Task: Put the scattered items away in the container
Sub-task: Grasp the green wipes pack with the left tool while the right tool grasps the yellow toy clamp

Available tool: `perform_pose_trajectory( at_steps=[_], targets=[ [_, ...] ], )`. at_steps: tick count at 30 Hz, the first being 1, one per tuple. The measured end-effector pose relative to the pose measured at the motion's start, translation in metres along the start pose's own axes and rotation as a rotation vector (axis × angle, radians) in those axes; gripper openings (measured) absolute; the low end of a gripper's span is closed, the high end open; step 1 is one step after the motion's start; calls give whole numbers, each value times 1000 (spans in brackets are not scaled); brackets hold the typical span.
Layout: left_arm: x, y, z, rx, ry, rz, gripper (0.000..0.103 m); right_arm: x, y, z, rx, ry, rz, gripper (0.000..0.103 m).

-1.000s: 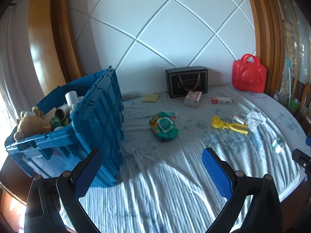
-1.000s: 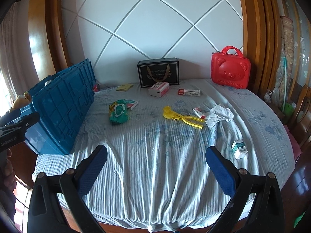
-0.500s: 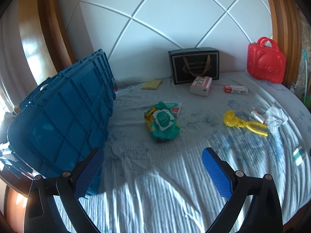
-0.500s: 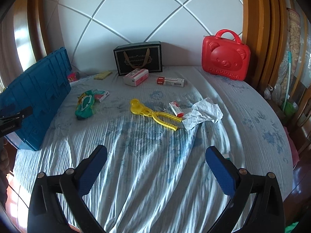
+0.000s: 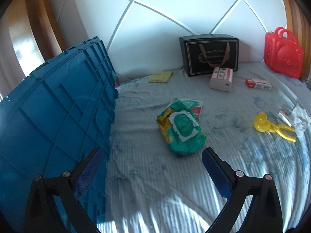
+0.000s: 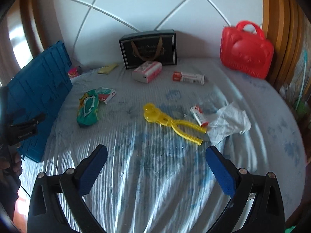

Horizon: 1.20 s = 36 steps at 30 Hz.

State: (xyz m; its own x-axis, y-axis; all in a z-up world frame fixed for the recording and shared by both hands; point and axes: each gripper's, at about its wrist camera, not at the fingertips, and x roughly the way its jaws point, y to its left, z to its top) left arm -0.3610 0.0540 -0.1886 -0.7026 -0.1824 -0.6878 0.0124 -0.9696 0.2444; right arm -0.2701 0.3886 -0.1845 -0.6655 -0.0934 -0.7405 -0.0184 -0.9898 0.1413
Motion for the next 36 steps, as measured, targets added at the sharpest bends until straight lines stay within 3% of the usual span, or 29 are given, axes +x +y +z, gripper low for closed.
perform_pose_trajectory(
  at_steps=[4,7,13,23,27,33,34,36],
  targets=[
    [42,-2,15,-11,56,-8,102,11,-9,17,-26,-75,-15,103],
    [69,-12,22,-11,89,-15,102,39,-14,39,-78,-9,11,103],
    [124,-44,34,-41,177,-70,102,105,-7,58,-349,111,24,103],
    [199,-78,22,-77,310,-87,102,234,-15,64,-591,347,183,102],
    [211,-74,15,-96,311,-68,102,263,-9,55,-695,398,201,79],
    [224,-59,9,-225,320,-136,103,269,-12,52,-734,399,264,76],
    [225,-58,10,-232,319,-139,103,268,-13,52,-736,396,266,70],
    [223,-61,11,-212,301,-128,103,266,-15,52,-731,397,263,46]
  ],
)
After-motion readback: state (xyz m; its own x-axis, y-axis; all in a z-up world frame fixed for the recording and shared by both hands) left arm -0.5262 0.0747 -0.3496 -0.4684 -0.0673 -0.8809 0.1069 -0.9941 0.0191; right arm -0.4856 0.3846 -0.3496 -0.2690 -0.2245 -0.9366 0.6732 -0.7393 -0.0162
